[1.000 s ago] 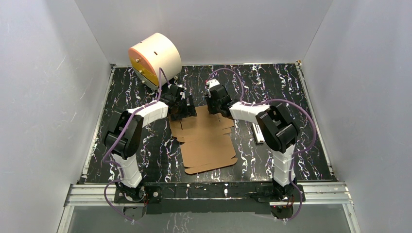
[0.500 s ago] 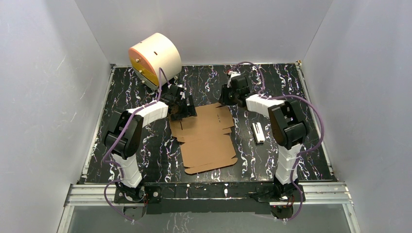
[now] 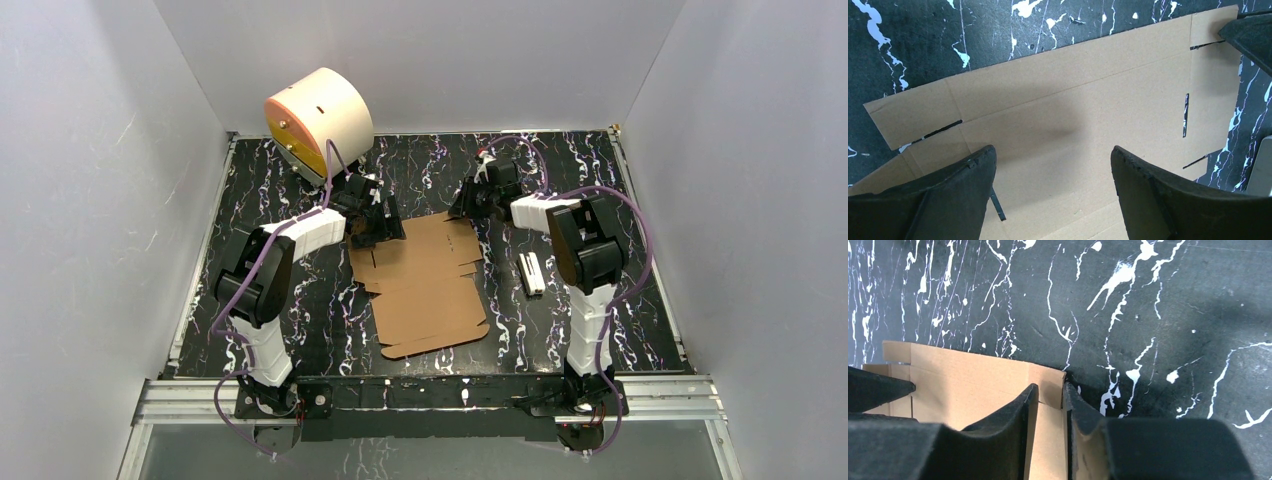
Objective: Fold the paper box
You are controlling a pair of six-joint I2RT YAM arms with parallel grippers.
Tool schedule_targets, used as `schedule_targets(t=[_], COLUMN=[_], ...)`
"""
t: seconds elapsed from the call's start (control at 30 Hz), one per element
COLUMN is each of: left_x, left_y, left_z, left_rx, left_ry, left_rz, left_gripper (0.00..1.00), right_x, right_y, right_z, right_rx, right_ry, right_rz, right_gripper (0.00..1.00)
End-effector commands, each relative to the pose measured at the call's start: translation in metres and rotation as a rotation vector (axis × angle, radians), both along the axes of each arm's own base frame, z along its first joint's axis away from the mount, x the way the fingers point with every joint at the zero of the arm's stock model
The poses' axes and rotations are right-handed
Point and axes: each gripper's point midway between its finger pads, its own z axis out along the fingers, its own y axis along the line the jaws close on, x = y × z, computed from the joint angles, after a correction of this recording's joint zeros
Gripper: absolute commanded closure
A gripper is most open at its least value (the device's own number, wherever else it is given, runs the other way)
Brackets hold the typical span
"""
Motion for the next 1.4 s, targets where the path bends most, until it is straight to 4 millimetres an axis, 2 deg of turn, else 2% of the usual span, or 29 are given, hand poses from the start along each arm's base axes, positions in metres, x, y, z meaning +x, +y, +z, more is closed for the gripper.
schedule_targets(t=[0.0, 0.13, 0.2, 0.43, 0.63, 0.87, 0.93, 1.07, 1.2, 1.37], left_x=[-0.021, -0.02, -0.02, -0.021, -0.022, -0.023, -0.023, -0.021, -0.016, -0.014], left_y=[-0.001, -0.002, -0.002, -0.002, -0.002, -0.001, 0.001, 0.005, 0.007, 0.01], left_z=[-0.028, -0.028, -0.027, -0.026, -0.028, -0.029, -0.027, -0.016, 0.005, 0.028], left_rx=[0.003, 0.001, -0.001, -0.006, -0.007, -0.006, 0.001, 0.016, 0.017, 0.013], left_ry=[0.102, 0.102, 0.1, 0.101, 0.106, 0.106, 0.099, 0.07, 0.023, -0.02], left_rz=[-0.024, -0.023, -0.022, -0.018, -0.012, -0.008, -0.008, -0.002, 0.011, 0.025], left_gripper=[0.19, 0.19, 0.19, 0.2, 0.2, 0.2, 0.2, 0.2, 0.19, 0.18], right_x=[-0.001, -0.001, -0.001, -0.002, -0.009, -0.012, -0.012, -0.015, -0.022, -0.043], right_y=[0.014, 0.013, 0.015, 0.022, 0.029, 0.04, 0.047, 0.05, 0.04, 0.016], right_z=[0.007, 0.01, 0.015, 0.035, 0.032, 0.028, 0.034, 0.065, 0.087, 0.093], right_rx=[0.069, 0.035, -0.016, -0.237, -0.472, -0.593, -0.562, -0.508, -0.428, -0.31], right_ry=[-0.006, -0.023, -0.051, -0.171, -0.238, -0.284, -0.29, -0.332, -0.327, -0.273], right_rz=[0.052, 0.045, 0.044, 0.002, -0.031, -0.018, 0.002, 0.002, 0.008, 0.035], right_gripper=[0.71, 0.87, 0.92, 0.93, 0.92, 0.92, 0.9, 0.83, 0.67, 0.55])
